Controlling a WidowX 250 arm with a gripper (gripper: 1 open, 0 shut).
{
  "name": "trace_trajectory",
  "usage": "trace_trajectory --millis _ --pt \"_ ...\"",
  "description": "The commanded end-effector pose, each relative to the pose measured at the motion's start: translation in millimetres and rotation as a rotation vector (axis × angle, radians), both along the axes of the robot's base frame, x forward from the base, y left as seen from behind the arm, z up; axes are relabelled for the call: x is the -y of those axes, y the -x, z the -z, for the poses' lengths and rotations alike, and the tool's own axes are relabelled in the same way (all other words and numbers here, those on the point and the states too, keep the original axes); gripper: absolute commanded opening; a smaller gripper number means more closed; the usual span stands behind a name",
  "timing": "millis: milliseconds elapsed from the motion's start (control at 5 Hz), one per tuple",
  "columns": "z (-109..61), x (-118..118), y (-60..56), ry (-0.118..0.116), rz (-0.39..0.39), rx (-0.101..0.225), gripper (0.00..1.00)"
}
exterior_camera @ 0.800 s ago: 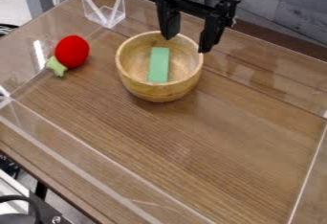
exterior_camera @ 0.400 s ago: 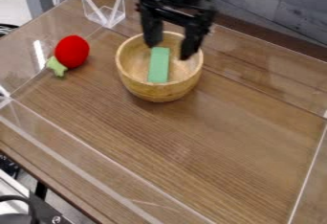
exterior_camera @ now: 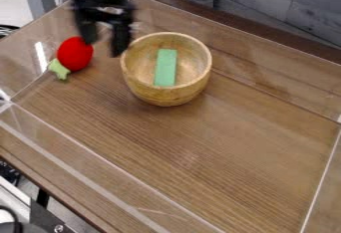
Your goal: Move the red fruit to the right
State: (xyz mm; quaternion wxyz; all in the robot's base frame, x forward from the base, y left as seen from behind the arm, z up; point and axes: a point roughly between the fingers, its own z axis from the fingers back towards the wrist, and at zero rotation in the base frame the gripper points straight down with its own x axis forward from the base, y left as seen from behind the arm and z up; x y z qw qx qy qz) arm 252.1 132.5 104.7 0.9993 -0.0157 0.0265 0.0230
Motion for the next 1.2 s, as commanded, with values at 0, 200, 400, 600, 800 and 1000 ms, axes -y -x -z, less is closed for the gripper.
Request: trace_trajectory --millis 0,200,400,600,800,1000 --pt "2.3 -39 0.2 -0.022 0.011 0.061 1.00" --pt "11.9 -48 -10.4 -0.011 0.002 0.081 1.00" --pt "18.9 -54 -18.7 -0.007 0.009 0.088 1.00" --pt "23.5 -61 -31.1 -0.007 -0.100 0.099 1.00" --pt "29.2 -67 -42.5 -0.016 -0.179 0.101 1.00" --pt "32.8 -62 -52.4 -0.026 -0.154 0.100 1.00"
